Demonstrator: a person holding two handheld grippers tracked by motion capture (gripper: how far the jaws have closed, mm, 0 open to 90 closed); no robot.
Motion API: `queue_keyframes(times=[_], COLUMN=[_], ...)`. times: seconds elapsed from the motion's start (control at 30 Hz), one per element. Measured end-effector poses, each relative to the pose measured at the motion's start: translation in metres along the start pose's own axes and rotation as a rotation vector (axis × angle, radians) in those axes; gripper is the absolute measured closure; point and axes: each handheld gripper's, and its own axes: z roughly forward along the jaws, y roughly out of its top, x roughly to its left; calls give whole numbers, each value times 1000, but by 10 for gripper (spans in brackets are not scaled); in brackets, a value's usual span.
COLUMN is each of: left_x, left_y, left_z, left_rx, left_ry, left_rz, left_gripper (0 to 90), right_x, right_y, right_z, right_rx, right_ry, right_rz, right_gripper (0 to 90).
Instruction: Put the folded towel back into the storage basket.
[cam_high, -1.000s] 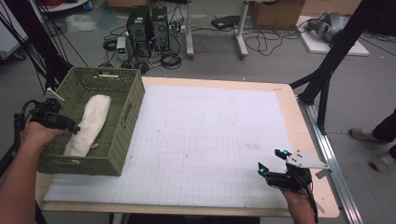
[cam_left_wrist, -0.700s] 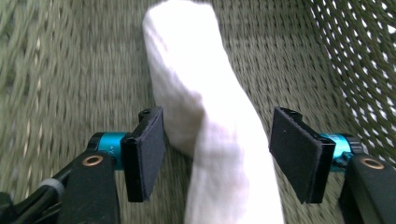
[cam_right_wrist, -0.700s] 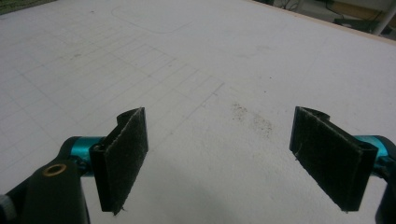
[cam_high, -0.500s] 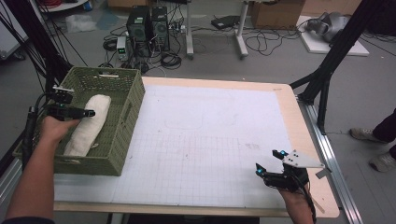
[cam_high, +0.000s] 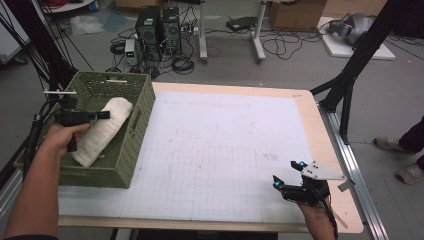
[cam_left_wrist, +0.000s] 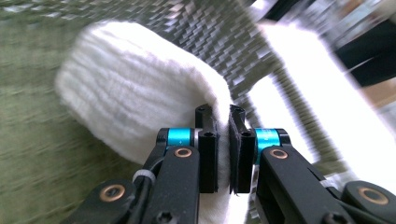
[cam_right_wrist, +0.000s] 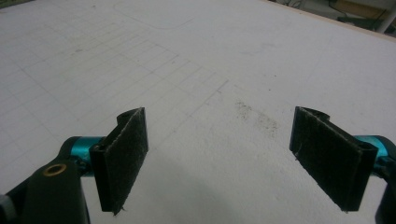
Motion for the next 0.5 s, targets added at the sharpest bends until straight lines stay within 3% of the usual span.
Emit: queue_keyframes(times=[0.1,0.13,0.17,0.2,0.23,0.27,0.3,0.37,0.4,0.43,0.47,0.5], left_x=[9,9,15,17,17,21,20,15,12,9,9,3], left_y=[-2,-2,-6,-8,-8,-12,-12,-6,-4,-3,-3,-3], left_z=[3,3,9,11,11,15,15,9,6,4,4,1], left_rx=[45,45,94,112,112,154,181,125,97,89,89,63], left_ry=[117,117,283,382,382,588,660,724,754,777,777,786], left_rz=[-54,-54,-39,-19,-19,25,85,101,131,174,174,238], left_gripper=[835,829,809,725,596,535,507,465,444,447,454,469], right_x=[1,1,1,1,1,0,0,-1,-1,-1,-1,-1], right_y=[1,1,1,1,0,0,0,-1,-1,-1,-1,-1], right_z=[0,-1,-1,-1,-1,-1,-1,-1,-2,-2,-3,-3], right_rx=[-2,-1,-4,-3,-3,-3,0,-3,-3,-5,-6,-7], right_ry=[1,1,1,2,2,4,2,1,1,-3,-1,-3], right_rz=[-1,1,-2,-2,-2,-5,-2,0,2,2,1,-1], right_gripper=[182,182,182,182,182,182,182,182,182,182,182,182])
